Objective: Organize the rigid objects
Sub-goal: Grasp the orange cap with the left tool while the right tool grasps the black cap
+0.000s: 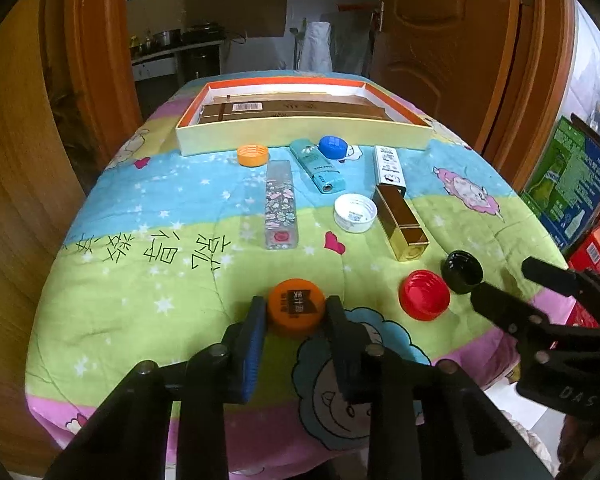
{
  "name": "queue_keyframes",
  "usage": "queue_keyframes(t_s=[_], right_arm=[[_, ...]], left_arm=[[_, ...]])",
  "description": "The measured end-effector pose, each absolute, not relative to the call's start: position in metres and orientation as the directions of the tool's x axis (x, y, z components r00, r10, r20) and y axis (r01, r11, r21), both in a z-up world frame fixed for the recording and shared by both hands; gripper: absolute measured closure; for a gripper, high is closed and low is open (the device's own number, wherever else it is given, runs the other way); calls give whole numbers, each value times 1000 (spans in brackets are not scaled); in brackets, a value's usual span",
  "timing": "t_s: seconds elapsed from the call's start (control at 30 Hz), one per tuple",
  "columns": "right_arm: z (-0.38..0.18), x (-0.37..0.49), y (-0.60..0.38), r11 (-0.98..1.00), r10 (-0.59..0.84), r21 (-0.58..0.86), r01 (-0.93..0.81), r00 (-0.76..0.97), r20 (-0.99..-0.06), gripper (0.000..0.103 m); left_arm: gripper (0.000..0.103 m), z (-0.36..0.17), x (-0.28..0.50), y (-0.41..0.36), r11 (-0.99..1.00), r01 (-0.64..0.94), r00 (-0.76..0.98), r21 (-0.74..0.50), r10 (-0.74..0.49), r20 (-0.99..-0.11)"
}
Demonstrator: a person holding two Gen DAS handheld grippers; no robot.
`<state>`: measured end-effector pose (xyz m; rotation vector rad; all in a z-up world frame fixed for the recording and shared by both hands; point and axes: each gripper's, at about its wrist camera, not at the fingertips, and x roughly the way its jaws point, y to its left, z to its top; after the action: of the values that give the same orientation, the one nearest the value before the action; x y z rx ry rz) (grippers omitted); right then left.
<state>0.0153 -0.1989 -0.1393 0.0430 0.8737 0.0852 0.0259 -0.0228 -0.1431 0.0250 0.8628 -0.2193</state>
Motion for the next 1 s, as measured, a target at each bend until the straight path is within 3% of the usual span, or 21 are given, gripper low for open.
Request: queue_keyframes(t_s=[0.1,0.3,0.4,1.0], right_arm=[[-142,18,-195,995,94,61,-74,642,-761,26],[-145,27,-181,993,92,17,-120,648,-756,48],[-147,31,-173,989,98,1,-149,646,-757,71],[-127,36,-178,989,131,52,-136,675,-726,73]], left_arm=[[73,-143,27,-23,978,198,630,-62,-176,-756],[73,-143,30,-22,977,199,631,-70,-182,-754],[73,-142,31,-21,977,198,630,-79,-188,-753],[73,-118,47,-13,981,157,656,-114,-190,-731]])
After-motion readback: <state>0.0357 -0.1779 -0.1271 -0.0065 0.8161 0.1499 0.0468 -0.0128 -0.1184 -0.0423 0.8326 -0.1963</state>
